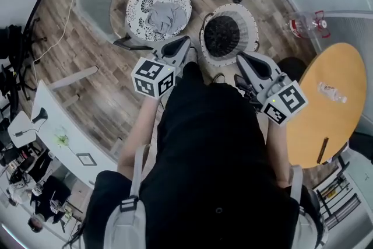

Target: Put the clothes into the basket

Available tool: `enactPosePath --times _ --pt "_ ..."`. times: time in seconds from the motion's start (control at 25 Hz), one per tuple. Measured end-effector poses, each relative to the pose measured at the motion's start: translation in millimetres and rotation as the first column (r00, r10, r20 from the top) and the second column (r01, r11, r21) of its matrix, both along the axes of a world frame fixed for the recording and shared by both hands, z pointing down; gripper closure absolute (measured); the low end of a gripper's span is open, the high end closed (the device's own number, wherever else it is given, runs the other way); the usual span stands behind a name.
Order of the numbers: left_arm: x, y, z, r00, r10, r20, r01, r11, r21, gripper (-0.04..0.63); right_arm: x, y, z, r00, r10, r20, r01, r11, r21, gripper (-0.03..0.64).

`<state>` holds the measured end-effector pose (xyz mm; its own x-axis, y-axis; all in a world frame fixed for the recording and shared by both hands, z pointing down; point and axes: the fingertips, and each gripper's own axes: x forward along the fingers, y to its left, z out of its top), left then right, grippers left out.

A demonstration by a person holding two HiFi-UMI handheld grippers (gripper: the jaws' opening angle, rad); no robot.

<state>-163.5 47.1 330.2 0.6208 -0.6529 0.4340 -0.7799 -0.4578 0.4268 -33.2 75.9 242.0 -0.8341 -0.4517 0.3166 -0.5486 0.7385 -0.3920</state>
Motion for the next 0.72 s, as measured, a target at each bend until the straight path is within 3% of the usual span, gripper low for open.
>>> enactPosePath --times 0.52,0.72 --pt "-71.1 -40.4 78.4 0.999 -0.045 0.021 0.047 0.991 -0.127 0.581 -62.0 -17.0 30.3 0.995 -0.051 -0.082 0.043 0.994 -0.096 0.6" --pt "-94.9 -56.2 113.3 0.996 -0.052 0.067 0.064 0.98 -0.188 0.572 -89.2 -26.2 39.2 0.992 -0.084 -0.091 0.072 0.989 -0.128 0.6"
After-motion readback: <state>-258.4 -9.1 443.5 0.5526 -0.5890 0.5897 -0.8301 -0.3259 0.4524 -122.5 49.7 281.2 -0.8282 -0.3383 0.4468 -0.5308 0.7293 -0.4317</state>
